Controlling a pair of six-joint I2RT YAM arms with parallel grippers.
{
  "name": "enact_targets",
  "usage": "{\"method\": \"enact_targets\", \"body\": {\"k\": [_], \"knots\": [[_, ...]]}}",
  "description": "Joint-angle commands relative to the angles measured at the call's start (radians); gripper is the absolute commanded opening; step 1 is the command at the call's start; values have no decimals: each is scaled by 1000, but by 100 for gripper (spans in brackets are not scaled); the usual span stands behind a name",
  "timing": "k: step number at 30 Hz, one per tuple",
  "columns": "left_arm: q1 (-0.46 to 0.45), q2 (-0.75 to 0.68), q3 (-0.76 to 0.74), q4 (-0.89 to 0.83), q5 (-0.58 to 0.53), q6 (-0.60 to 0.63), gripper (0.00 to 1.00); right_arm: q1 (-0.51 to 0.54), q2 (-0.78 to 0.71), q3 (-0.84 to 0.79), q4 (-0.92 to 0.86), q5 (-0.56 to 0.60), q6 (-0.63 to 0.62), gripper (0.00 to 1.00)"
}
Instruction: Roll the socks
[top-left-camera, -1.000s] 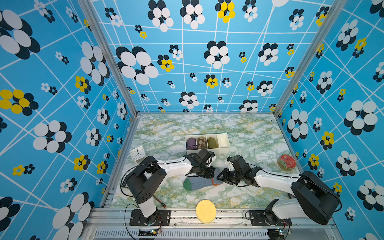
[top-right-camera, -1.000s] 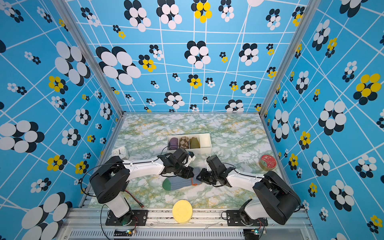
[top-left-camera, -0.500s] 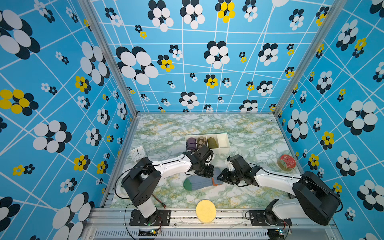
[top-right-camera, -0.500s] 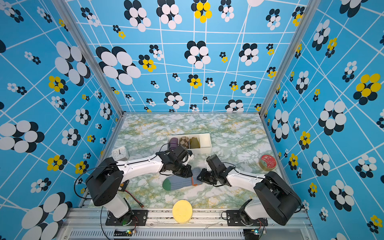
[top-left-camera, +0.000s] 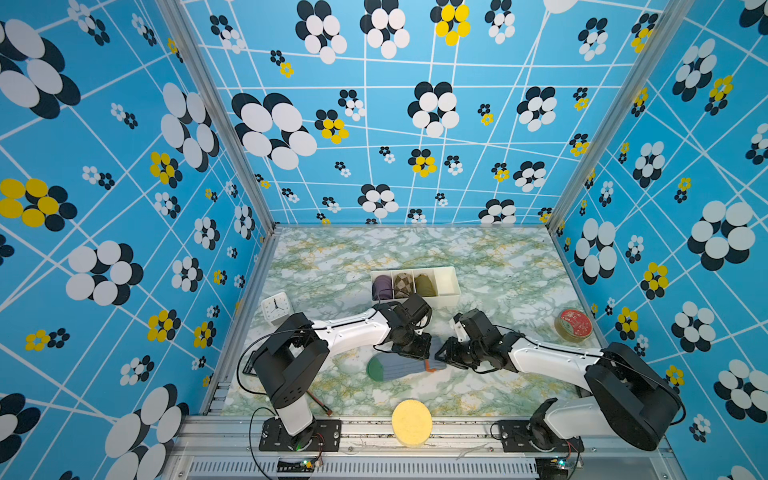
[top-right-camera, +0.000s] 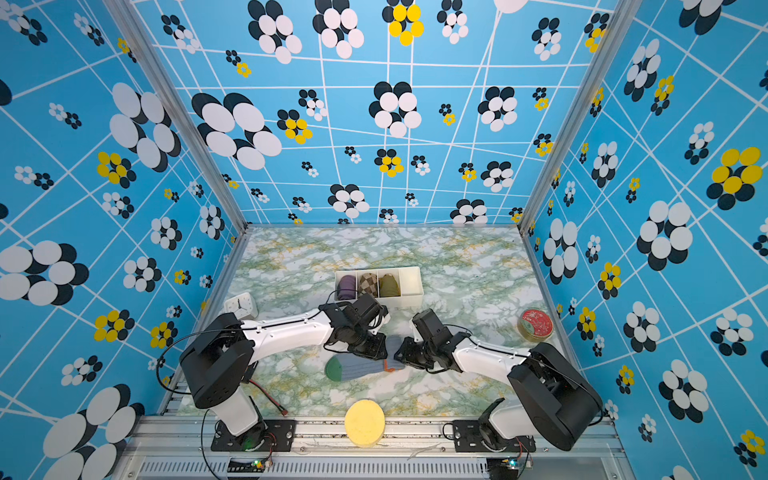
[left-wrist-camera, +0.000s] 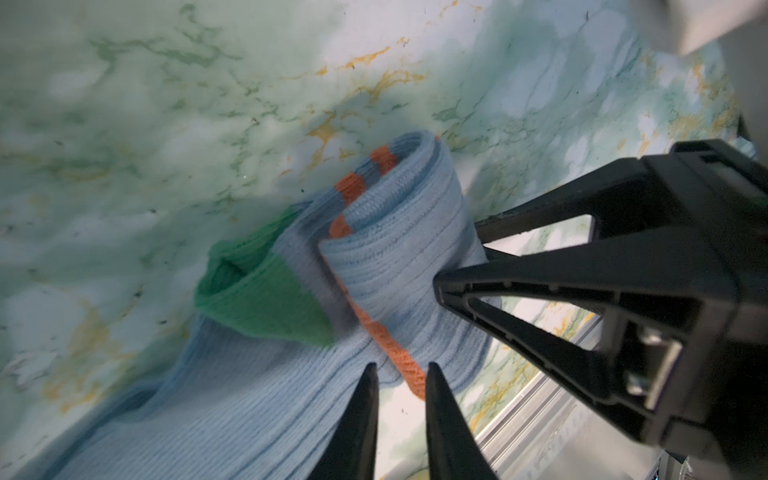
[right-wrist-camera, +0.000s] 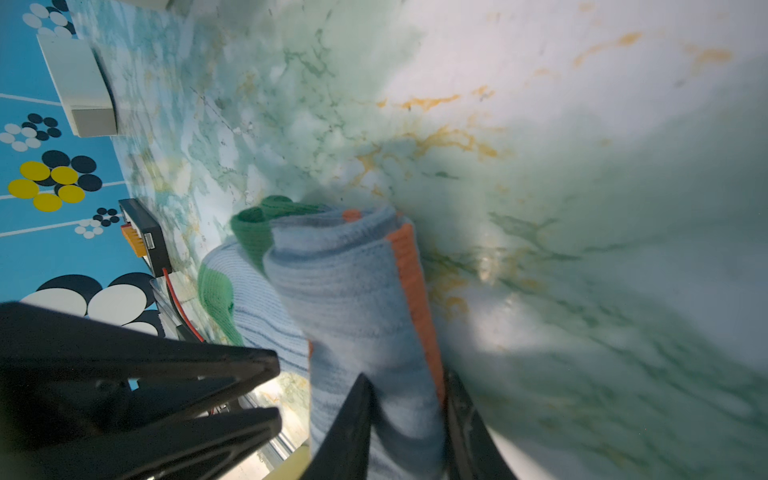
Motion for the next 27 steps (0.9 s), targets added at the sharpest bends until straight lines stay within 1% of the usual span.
{"method": "enact_targets", "body": {"k": [1, 7, 20, 27], "knots": [[-6, 24, 24, -43, -16, -12, 24, -6, -19, 25, -28, 16, -27, 31], [-6, 53, 39, -55, -17, -10, 25, -6, -11, 29, -25, 9, -29, 31], [-8, 77, 45, -9, 27, -32, 24, -7, -2, 26, -19, 7, -33, 31], [-7, 86, 26, 16, 59, -47, 20, -6, 0, 25, -10, 6, -33, 31]]}}
